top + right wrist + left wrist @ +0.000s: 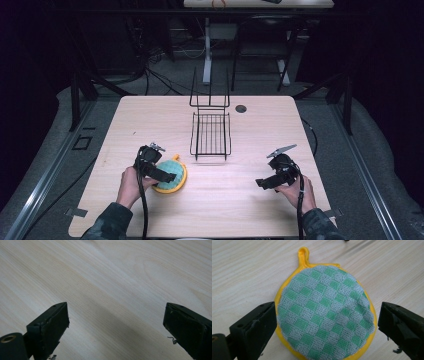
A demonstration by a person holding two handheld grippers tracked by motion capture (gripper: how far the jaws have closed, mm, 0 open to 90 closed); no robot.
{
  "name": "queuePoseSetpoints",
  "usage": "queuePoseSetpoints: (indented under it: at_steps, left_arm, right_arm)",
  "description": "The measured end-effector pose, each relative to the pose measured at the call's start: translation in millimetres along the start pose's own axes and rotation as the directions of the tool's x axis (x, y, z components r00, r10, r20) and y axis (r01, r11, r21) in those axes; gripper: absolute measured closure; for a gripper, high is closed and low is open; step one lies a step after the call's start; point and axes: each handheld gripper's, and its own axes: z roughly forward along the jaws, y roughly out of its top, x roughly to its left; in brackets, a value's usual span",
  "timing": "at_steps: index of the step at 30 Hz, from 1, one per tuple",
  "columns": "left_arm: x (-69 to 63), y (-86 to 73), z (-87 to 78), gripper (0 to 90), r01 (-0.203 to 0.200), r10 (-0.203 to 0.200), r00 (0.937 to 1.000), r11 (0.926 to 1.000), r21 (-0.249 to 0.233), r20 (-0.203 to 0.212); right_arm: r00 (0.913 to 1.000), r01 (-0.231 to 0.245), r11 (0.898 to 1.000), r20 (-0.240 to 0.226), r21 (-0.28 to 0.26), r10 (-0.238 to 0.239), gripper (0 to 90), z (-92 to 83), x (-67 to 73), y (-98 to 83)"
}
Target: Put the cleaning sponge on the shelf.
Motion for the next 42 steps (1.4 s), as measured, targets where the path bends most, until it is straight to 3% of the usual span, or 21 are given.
queuePoseSetpoints:
  at_steps: [2, 4, 8, 19, 20, 22, 25, 33, 36, 42]
  left_arm:
    - [-2.5, -0.7, 2.5, 8.0, -0.012, 0.012, 0.9999, 0.9999, 0.011, -0.011]
    - [-6.1, -1.4, 7.0, 17.3, -0.022, 0.023, 0.9994, 0.9993, 0.031, -0.027]
    - [-8.8, -1.7, 8.2, 22.8, -0.036, 0.038, 0.9975, 0.9987, 0.037, -0.060]
    - [-13.1, -5.7, 9.4, 40.9, -0.036, 0.038, 0.9962, 0.9991, 0.023, -0.078]
    - [-13.5, -5.9, 9.1, 48.8, -0.038, 0.039, 0.9952, 0.9991, 0.021, -0.089]
    - [-12.9, -6.6, 8.8, 54.1, -0.037, 0.038, 0.9940, 0.9992, 0.015, -0.103]
    - [-14.2, -6.6, 9.0, 56.8, -0.042, 0.044, 0.9931, 0.9990, 0.015, -0.108]
    - [-21.2, -6.9, 10.2, 77.5, -0.083, 0.084, 0.9917, 0.9964, 0.014, -0.097]
    - [-22.2, -7.2, 10.5, 82.7, -0.081, 0.082, 0.9919, 0.9967, 0.007, -0.098]
    - [-23.9, -7.5, 10.1, 86.8, -0.093, 0.093, 0.9901, 0.9957, 0.004, -0.106]
  right_arm:
    - [1.0000, 0.002, 1.000, 0.001, 0.001, -0.002, 5.8, -0.1, 0.0, -0.1]
    - [1.0000, 0.001, 1.000, 0.007, -0.005, -0.001, 5.8, -1.9, -0.1, -0.5]
    - [1.0000, 0.005, 1.000, 0.006, -0.005, -0.005, 6.0, -3.2, 0.2, -0.5]
    - [1.0000, 0.006, 1.000, 0.007, -0.016, -0.006, 6.7, -3.3, 1.8, -0.5]
    - [0.9998, 0.014, 1.000, 0.012, -0.009, -0.014, 6.7, -2.7, 1.3, -0.9]
    - [0.9999, 0.012, 1.000, 0.010, -0.008, -0.012, 6.7, -2.5, 1.7, -0.8]
    - [0.9999, 0.009, 1.000, 0.008, -0.009, -0.009, 6.8, -2.4, 2.2, -0.6]
    - [0.9998, 0.012, 1.000, 0.013, -0.003, -0.012, 7.4, -1.7, 2.1, -0.6]
    - [0.9998, 0.012, 1.000, 0.013, -0.001, -0.012, 7.6, -1.5, 1.9, -0.7]
    - [0.9999, 0.006, 1.000, 0.011, 0.001, -0.006, 7.7, -2.0, 1.9, -0.7]
